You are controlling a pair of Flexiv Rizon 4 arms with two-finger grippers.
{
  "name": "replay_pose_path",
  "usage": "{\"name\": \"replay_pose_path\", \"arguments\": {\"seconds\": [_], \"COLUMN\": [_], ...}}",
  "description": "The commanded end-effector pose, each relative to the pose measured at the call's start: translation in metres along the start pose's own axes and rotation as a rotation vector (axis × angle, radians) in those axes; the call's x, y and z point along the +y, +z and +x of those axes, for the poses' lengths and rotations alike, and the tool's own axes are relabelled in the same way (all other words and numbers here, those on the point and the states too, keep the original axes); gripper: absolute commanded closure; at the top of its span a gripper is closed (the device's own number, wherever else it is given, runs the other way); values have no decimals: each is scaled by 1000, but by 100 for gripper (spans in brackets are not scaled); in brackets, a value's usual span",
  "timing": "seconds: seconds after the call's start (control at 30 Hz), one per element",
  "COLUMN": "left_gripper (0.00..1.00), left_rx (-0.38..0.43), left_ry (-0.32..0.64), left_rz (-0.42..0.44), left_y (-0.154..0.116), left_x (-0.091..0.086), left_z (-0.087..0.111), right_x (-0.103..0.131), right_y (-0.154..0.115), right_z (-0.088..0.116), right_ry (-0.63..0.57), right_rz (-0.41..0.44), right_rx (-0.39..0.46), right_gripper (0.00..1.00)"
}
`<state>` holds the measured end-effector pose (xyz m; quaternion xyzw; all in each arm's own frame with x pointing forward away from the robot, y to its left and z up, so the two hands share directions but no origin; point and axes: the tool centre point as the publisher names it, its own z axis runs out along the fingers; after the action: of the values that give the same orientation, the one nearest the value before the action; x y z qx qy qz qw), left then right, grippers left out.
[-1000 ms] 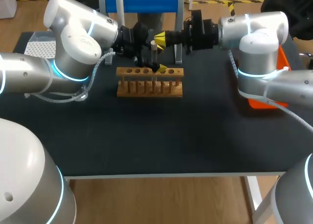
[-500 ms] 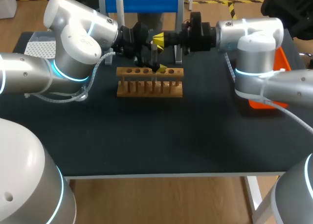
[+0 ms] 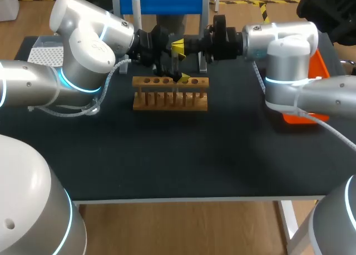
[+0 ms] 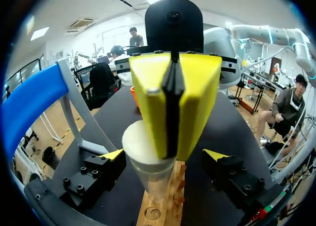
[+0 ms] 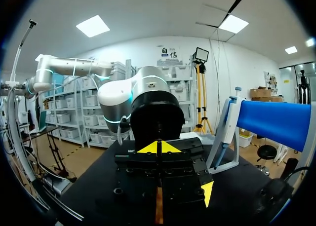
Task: Invert the test tube, pick up the pipette, mount the tip to pipette, aspirate from beaker and dispense into the tube, eject the tip, return the pipette, and cap with the stopper.
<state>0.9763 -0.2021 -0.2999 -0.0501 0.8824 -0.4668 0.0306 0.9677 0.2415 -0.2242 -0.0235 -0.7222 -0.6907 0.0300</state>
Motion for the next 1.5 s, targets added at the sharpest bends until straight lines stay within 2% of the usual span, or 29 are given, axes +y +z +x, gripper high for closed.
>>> {"name": "replay_pose_path", "arguments": {"seconds": [0.03,0.43,0.67,0.7,0.8,0.83,0.87,0.9,0.93,1.13,1.5], "left_gripper": [0,0,0,0,0,0,0,0,0,0,0], "left_rx": [1,1,1,1,1,1,1,1,1,1,1], "left_ry": [0,0,0,0,0,0,0,0,0,0,0], "left_rz": [-1,-1,-1,-1,-1,-1,-1,-1,-1,-1,-1], "left_y": [0,0,0,0,0,0,0,0,0,0,0], "left_x": [0,0,0,0,0,0,0,0,0,0,0], "left_z": [0,0,0,0,0,0,0,0,0,0,0], "right_x": [-9,-26,-15,-12,-4,-1,2,5,7,22,23], "right_y": [2,4,2,1,-2,-3,-4,-5,-7,-23,-81], "right_z": [-6,-6,-10,-10,-10,-9,-9,-8,-8,-4,4], "right_ry": [25,66,54,48,33,27,21,16,11,-30,-157], "right_rz": [-6,-5,-66,-82,-111,-123,-126,-128,-136,-132,72], "right_rx": [15,33,22,23,22,22,18,13,10,-4,-76], "right_gripper": [100,100,100,97,80,72,58,5,0,0,0]}}
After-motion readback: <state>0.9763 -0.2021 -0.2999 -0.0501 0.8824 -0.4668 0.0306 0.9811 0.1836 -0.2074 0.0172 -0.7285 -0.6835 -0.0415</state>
